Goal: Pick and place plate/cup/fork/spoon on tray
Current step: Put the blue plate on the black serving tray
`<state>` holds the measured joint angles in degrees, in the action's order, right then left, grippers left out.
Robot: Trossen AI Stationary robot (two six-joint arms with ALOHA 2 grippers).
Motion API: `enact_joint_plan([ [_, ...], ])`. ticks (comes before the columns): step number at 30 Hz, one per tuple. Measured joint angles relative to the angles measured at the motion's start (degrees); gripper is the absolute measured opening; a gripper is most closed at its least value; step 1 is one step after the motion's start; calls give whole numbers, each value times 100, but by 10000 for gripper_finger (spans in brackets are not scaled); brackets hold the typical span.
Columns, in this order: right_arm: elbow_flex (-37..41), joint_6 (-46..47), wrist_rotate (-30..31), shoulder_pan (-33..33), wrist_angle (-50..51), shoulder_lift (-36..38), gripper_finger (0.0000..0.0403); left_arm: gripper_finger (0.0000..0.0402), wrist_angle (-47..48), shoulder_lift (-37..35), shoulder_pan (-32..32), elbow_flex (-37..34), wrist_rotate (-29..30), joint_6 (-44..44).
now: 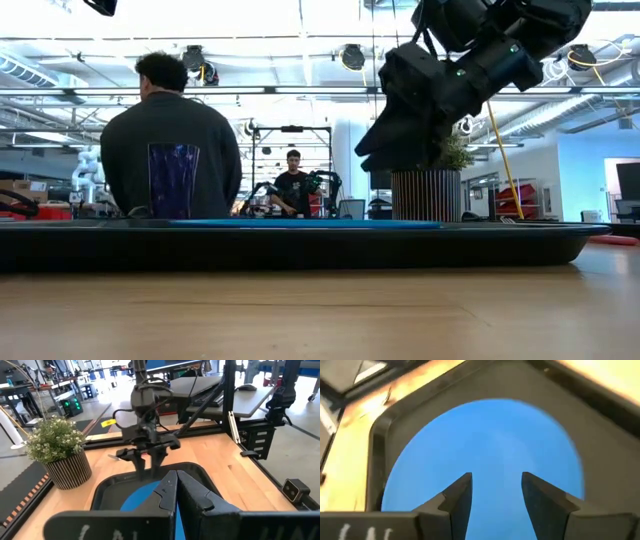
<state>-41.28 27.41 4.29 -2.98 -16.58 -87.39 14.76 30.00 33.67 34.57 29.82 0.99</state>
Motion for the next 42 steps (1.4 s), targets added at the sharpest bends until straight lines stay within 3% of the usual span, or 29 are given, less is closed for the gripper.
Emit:
enact_joint_plan([
  [8,0,3,-124,-438,120,-620,158,10,-7,0,0,0,0,0],
  [14,2,-171,719,-551,493,-442,157,10,-4,0,2,0,0,-4],
  [18,0,320,1217,-460,1696,72,157,10,-3,0,0,0,0,-11],
  [25,-4,1731,1260,-566,3820,427,157,10,14,4,2,0,3,-60],
  [42,46,2944,1065,-1485,3827,421,157,10,10,76,24,0,3,-155],
])
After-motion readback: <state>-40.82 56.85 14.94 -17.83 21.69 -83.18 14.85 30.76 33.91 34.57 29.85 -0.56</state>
